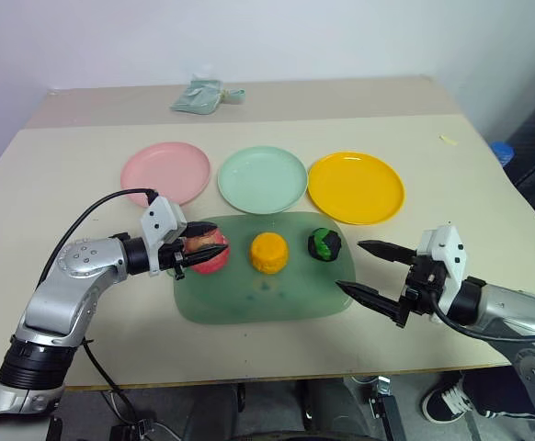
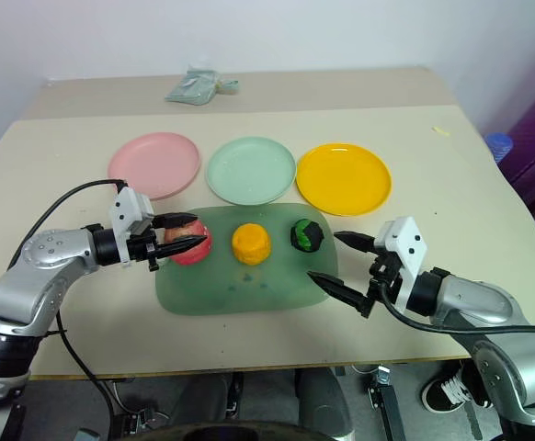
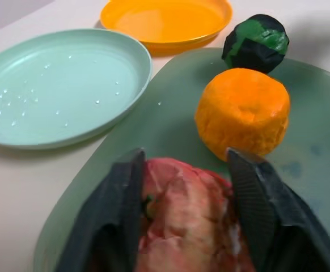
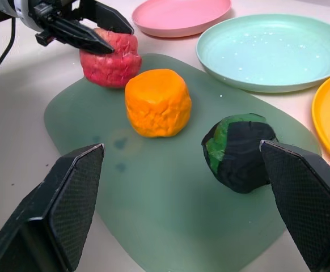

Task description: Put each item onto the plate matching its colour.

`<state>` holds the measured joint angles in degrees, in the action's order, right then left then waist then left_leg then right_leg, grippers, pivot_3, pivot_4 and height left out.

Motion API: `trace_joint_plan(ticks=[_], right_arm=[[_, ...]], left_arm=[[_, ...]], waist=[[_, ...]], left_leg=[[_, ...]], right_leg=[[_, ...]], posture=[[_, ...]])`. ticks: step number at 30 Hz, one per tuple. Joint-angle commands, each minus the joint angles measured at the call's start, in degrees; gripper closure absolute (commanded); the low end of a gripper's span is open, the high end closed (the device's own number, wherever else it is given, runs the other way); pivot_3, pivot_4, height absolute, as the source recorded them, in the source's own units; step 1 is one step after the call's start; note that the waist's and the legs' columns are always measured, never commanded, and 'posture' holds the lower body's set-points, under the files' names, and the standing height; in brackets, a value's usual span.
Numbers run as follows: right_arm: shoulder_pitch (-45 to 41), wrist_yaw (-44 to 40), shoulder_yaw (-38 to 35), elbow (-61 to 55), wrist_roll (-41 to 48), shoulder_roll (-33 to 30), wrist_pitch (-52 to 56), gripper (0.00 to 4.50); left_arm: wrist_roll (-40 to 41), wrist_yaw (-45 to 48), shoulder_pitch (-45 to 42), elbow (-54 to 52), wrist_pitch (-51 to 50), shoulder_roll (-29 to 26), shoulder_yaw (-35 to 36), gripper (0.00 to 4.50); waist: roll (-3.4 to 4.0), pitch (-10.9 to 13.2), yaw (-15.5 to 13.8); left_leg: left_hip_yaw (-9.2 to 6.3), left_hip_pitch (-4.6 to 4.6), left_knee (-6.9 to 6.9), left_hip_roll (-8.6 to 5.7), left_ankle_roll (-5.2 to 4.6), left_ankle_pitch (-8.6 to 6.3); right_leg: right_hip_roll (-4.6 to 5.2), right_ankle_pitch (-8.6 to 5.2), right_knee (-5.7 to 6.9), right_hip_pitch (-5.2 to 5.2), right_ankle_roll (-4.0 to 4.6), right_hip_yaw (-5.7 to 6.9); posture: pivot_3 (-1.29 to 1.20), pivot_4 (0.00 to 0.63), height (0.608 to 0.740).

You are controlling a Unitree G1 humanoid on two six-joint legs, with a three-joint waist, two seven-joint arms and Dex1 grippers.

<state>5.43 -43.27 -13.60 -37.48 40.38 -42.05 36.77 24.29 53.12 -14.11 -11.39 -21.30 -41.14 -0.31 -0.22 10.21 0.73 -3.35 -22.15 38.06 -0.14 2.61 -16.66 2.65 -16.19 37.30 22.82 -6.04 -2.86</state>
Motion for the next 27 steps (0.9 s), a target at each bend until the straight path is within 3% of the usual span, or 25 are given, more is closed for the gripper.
trace_joint_plan(ticks=[1, 11, 15, 21, 27], right_arm=[[-1.7, -0.1, 0.7, -0.7, 0.3, 0.0, -0.9, 0.00], [-5.0, 0.0, 3.0, 1.5, -1.2, 0.3, -2.2, 0.00], [-5.8, 0.7, 3.9, 1.3, -1.3, 1.1, -2.2, 0.00], [-7.4, 1.8, 5.7, 1.0, -1.8, 2.1, -2.1, 0.00], [-7.3, 3.2, 5.1, -0.2, -1.6, 2.0, -1.7, 0.00]], left_arm=[[0.0, -1.7, 0.5, 1.9, -0.8, 1.0, 1.8, 2.08], [5.4, -11.3, -7.2, 6.5, -3.4, 5.6, 13.5, 2.08], [1.1, -19.7, -16.4, 16.5, -0.8, 7.7, 15.0, 2.08], [-10.4, -26.8, -30.9, 43.7, 8.0, 9.8, 9.8, 2.08], [-13.6, -28.3, -37.9, 59.9, 15.6, 10.2, 10.4, 2.08]], waist=[[0.00, 0.0, 0.0], [-0.08, 0.0, -0.1], [-0.14, 0.1, -0.1], [-0.16, 0.1, -0.1], [-0.19, 0.1, 0.1]], left_leg=[[0.00, 0.00, 0.00, 0.00, 0.00, 0.00], [-0.05, -0.06, 0.04, 0.00, -0.01, 0.00], [-0.10, -0.07, 0.08, -0.03, 0.00, 0.00], [-0.07, -0.11, 0.09, -0.11, 0.00, 0.00], [-0.06, -0.32, 0.09, -0.11, 0.00, 0.00]], right_leg=[[0.00, 0.00, 0.00, 0.00, 0.00, 0.00], [0.02, 0.00, -0.01, 0.02, -0.01, 0.03], [0.00, 0.01, 0.01, 0.01, -0.02, 0.08], [0.00, 0.01, -0.01, 0.04, -0.03, 0.12], [0.01, 0.01, 0.04, 0.31, -0.03, 0.11]], posture=[[0.00, 0.150, 0.740], [0.00, 0.150, 0.740], [0.00, 0.150, 0.740], [0.00, 0.150, 0.740], [0.00, 0.150, 0.740]])
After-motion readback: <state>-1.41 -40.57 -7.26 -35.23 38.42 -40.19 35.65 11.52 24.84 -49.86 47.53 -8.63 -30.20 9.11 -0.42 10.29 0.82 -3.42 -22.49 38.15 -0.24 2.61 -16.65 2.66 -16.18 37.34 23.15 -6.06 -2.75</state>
